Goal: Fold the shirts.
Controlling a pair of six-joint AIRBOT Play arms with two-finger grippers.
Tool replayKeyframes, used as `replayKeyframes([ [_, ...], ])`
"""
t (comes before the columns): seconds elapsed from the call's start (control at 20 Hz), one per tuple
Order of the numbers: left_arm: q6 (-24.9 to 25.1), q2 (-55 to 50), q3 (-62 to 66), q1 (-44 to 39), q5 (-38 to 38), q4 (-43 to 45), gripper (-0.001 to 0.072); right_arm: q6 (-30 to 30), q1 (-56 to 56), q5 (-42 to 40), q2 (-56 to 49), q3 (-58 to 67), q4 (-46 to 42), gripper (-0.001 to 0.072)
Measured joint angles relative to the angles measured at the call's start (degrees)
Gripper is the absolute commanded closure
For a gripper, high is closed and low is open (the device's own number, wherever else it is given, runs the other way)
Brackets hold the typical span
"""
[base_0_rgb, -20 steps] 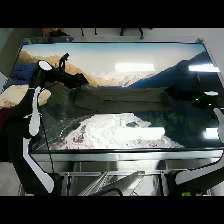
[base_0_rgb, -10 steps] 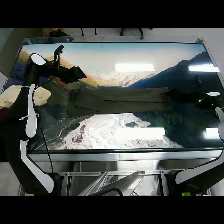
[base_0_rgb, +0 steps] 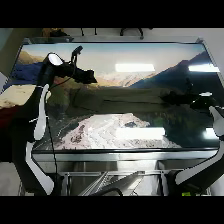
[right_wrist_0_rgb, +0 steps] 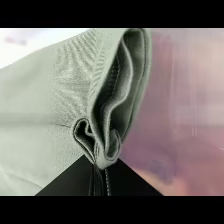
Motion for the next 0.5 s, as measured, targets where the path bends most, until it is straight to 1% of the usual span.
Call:
replayKeyframes([
  [0.2,-0.1,-2.9,0.0,-5.8,1.4,0.1,0.0695,0.3,-0.1,3.7,1.7,2.3,0.5,0.0691],
  [0.3,-0.3,-5.3,0.0,-9.1,3.6,0.1,0.0695,1.2,-0.5,6.7,3.5,4.1,0.7,0.0691],
  [0.5,-2.6,-10.5,0.0,-16.6,9.1,-0.5,0.0695,3.2,-1.5,13.3,8.5,7.1,1.0,0.0691],
])
